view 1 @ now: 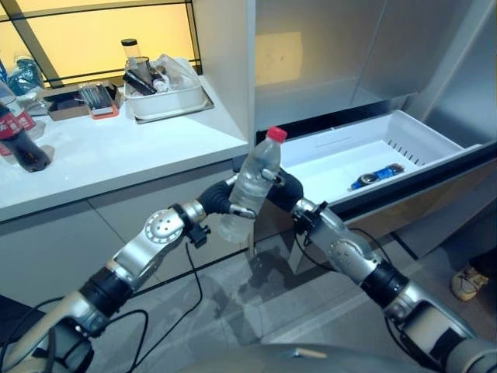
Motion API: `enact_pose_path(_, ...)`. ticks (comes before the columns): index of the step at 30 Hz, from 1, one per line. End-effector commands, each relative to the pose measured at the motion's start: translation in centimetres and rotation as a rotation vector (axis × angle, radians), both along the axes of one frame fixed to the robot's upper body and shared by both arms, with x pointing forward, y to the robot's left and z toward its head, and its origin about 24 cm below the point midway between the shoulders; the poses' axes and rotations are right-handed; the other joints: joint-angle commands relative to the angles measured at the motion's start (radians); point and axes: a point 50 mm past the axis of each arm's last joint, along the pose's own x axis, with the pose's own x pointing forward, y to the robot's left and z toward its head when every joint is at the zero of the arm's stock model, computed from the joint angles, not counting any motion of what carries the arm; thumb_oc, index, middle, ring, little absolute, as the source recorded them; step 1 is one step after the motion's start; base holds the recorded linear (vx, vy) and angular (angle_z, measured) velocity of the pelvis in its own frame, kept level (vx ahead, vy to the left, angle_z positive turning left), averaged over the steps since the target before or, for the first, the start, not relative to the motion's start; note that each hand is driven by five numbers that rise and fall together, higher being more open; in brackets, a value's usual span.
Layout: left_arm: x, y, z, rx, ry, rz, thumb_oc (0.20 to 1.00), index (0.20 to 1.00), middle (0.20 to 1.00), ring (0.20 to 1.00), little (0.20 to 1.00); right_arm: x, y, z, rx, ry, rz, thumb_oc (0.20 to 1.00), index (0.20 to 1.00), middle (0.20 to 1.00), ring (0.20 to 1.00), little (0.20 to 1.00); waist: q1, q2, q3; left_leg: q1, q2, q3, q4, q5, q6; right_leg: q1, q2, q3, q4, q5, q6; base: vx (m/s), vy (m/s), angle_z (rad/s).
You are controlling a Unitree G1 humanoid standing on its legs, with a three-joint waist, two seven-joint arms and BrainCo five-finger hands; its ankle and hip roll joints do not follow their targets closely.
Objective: Take the drinks into the refrigerator
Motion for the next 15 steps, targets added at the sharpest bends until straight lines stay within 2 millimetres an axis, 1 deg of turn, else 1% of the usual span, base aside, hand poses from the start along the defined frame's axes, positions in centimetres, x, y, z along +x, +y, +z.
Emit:
enact_pose_path(1, 1.7, 0.6, 3.5, -0.132, -0.12, 0.071, 1.0, 1.0, 1.0, 1.0, 1.0, 0.0, 3.0, 8.1, 0.387, -0.209, 0.068, 0.2, 0.2, 0.2, 0.2, 0.2, -0.002, -0.029, 0.027, 0.02, -0.059, -0.033, 0.034, -0.095, 0.071, 0.039, -0.009, -0.023, 0.09, -0.141, 0.025, 0.0, 0.0, 0.0)
enact_pose_path(2, 1.4, 0.9, 3.3, -0.143, -0.124, 0.089, 1.0, 1.0, 1.0, 1.0, 1.0, 0.2, 2.6, 8.2, 0.395, -0.212, 0.04, 0.2, 0.2, 0.2, 0.2, 0.2, -0.001, -0.03, 0.027, 0.02, -0.059, -0.033, 0.034, -0.096, 0.071, 0.039, -0.009, -0.024, 0.09, -0.142, 0.024, 0.0, 0.0, 0.0)
enact_pose_path(3, 1.4, 0.9, 3.3, -0.143, -0.123, 0.09, 1.0, 1.0, 1.0, 1.0, 1.0, 0.2, 2.6, 8.2, 0.395, -0.211, 0.041, 0.2, 0.2, 0.2, 0.2, 0.2, -0.001, -0.03, 0.027, 0.02, -0.059, -0.033, 0.034, -0.096, 0.071, 0.039, -0.009, -0.024, 0.09, -0.142, 0.024, 0.0, 0.0, 0.0)
enact_pose_path(4, 0.8, 1.6, 2.7, -0.193, -0.092, 0.132, 1.0, 1.0, 1.0, 1.0, 1.0, 0.3, 1.8, 8.4, 0.417, -0.22, -0.001, 0.2, 0.2, 0.2, 0.2, 0.2, 0.0, -0.029, 0.028, 0.019, -0.058, -0.032, 0.035, -0.096, 0.072, 0.038, -0.009, -0.022, 0.09, -0.143, 0.024, 0.0, 0.0, 0.0)
enact_pose_path(5, 0.4, 2.1, 2.4, -0.206, -0.084, 0.151, 1.0, 1.0, 1.0, 1.0, 1.0, 0.4, 1.3, 8.3, 0.421, -0.223, -0.021, 0.2, 0.2, 0.2, 0.2, 0.2, 0.001, -0.029, 0.029, 0.019, -0.058, -0.032, 0.035, -0.096, 0.071, 0.038, -0.009, -0.024, 0.09, -0.143, 0.023, 0.0, 0.0, 0.0)
enact_pose_path(8, -0.6, 3.2, 1.7, -0.219, -0.065, 0.186, 1.0, 1.0, 1.0, 1.0, 1.0, 0.6, 0.1, 8.4, 0.434, -0.238, -0.072, 0.2, 0.2, 0.2, 0.2, 0.2, 0.004, -0.028, 0.032, 0.019, -0.058, -0.032, 0.036, -0.097, 0.073, 0.037, -0.009, -0.025, 0.092, -0.145, 0.023, 0.0, 0.0, 0.0)
enact_pose_path(10, -1.1, 4.0, 1.1, -0.229, -0.048, 0.227, 1.0, 1.0, 1.0, 1.0, 1.0, 0.8, -0.5, 8.4, 0.442, -0.242, -0.097, 0.2, 0.2, 0.2, 0.2, 0.2, 0.006, -0.027, 0.032, 0.02, -0.059, -0.032, 0.036, -0.098, 0.074, 0.036, -0.008, -0.023, 0.093, -0.145, 0.023, 0.0, 0.0, 0.0)
enact_pose_path(11, -1.1, 4.0, 1.1, -0.229, -0.048, 0.227, 1.0, 1.0, 1.0, 1.0, 1.0, 0.8, -0.5, 8.4, 0.442, -0.242, -0.097, 0.2, 0.2, 0.2, 0.2, 0.2, 0.005, -0.027, 0.032, 0.02, -0.059, -0.032, 0.036, -0.098, 0.074, 0.036, -0.008, -0.023, 0.093, -0.145, 0.023, 0.0, 0.0, 0.0)
enact_pose_path(12, -1.4, 4.7, 0.5, -0.22, -0.033, 0.261, 1.0, 1.0, 1.0, 1.0, 1.0, 0.9, -1.2, 8.5, 0.451, -0.251, -0.127, 0.2, 0.2, 0.2, 0.2, 0.2, 0.006, -0.027, 0.033, 0.019, -0.06, -0.031, 0.036, -0.099, 0.074, 0.035, -0.007, -0.023, 0.092, -0.144, 0.023, 0.0, 0.0, 0.0)
enact_pose_path(13, -1.4, 4.7, 0.5, -0.22, -0.033, 0.261, 1.0, 1.0, 1.0, 1.0, 1.0, 0.9, -1.1, 8.5, 0.451, -0.251, -0.126, 0.2, 0.2, 0.2, 0.2, 0.2, 0.006, -0.027, 0.033, 0.019, -0.06, -0.031, 0.036, -0.099, 0.074, 0.035, -0.007, -0.023, 0.092, -0.144, 0.023, 0.0, 0.0, 0.0)
enact_pose_path(15, -2.0, 5.5, -0.2, -0.215, -0.008, 0.298, 1.0, 1.0, 1.0, 1.0, 1.0, 1.1, -1.9, 8.7, 0.457, -0.264, -0.158, 0.2, 0.2, 0.2, 0.2, 0.2, 0.009, -0.027, 0.035, 0.019, -0.06, -0.03, 0.037, -0.099, 0.075, 0.034, -0.006, -0.021, 0.091, -0.144, 0.023, 0.0, 0.0, 0.0)
